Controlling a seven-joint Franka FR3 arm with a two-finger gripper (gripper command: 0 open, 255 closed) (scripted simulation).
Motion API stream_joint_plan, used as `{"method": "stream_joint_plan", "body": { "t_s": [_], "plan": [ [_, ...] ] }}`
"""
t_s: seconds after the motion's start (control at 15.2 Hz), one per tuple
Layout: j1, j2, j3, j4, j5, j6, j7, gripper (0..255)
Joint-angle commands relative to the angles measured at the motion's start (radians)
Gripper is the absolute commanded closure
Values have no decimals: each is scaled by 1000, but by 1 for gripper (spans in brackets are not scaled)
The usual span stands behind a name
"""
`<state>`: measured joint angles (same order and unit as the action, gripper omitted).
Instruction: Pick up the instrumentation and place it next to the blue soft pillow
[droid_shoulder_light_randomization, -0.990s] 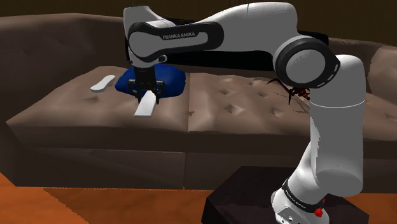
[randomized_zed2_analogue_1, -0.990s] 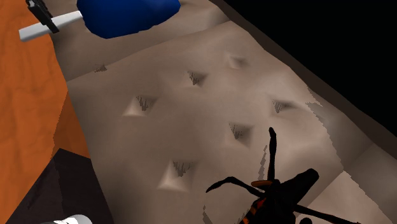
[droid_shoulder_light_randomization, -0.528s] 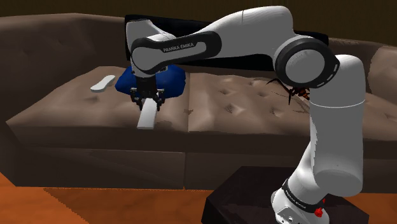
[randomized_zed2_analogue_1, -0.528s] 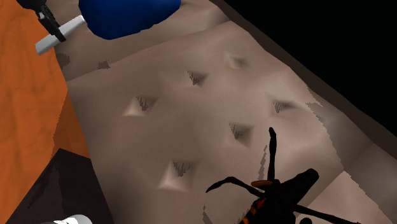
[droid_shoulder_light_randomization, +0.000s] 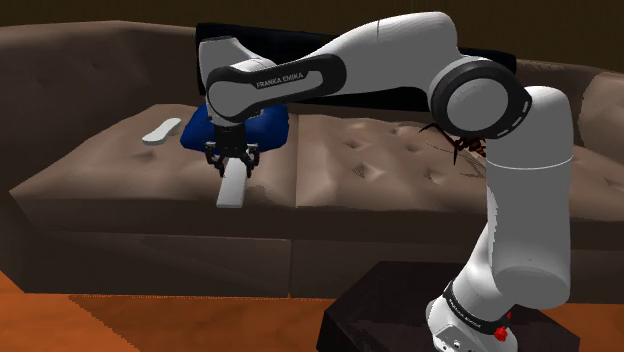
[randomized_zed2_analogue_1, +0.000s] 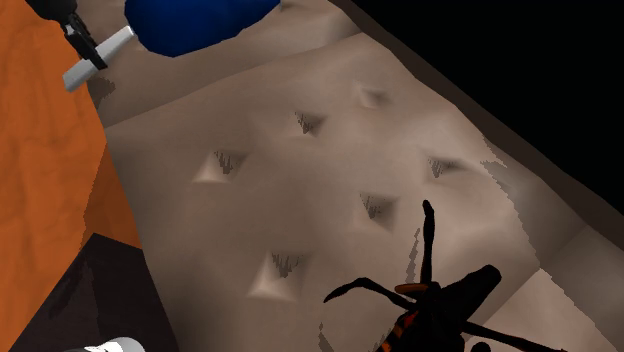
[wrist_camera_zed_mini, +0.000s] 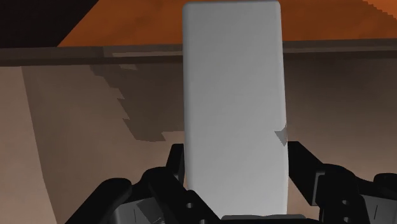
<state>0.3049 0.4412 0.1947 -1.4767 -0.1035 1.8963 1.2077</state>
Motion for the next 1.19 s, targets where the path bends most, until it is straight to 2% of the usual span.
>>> {"method": "stream_joint_plan", "body": {
  "t_s": [0.0,0.07,0.4,0.66,1.12],
  "plan": [
    [0,1,0,-1,0,0,0,255],
    [0,1,0,-2,0,0,0,0],
    [0,1,0,-1,0,0,0,0],
    [5,-10,2,110,4,-121,-4,0],
    [5,-10,2,110,4,-121,-4,0]
  ]
}}
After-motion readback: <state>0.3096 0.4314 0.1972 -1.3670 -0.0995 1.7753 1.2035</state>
